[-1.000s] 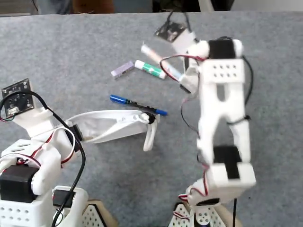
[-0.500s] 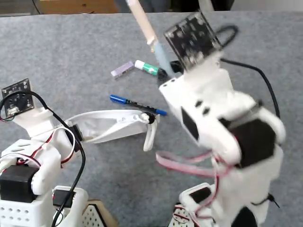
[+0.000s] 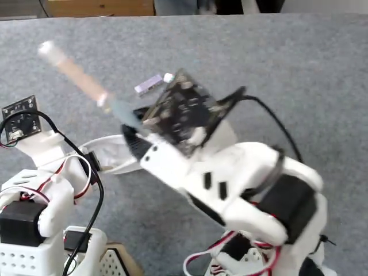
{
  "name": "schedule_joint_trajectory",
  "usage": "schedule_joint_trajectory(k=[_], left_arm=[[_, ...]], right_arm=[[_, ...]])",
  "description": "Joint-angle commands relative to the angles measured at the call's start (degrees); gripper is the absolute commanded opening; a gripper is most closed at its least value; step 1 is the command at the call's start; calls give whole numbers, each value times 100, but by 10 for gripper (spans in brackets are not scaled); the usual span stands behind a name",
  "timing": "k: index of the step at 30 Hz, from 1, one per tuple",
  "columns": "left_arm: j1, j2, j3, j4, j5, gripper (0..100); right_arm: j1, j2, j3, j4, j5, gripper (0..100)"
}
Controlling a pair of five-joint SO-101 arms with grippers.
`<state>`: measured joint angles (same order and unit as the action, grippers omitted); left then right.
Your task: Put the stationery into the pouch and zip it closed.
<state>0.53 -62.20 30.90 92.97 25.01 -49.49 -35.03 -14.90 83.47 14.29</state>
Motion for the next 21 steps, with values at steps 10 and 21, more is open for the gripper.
schedule_joint_trajectory(k=[10, 21], left_arm=[[-66, 26, 286, -53, -105, 28], [-40, 62, 286, -88, -105, 28]], right_arm=[[-475, -286, 840, -765, 316, 12], [536, -892, 681, 756, 1486, 12]])
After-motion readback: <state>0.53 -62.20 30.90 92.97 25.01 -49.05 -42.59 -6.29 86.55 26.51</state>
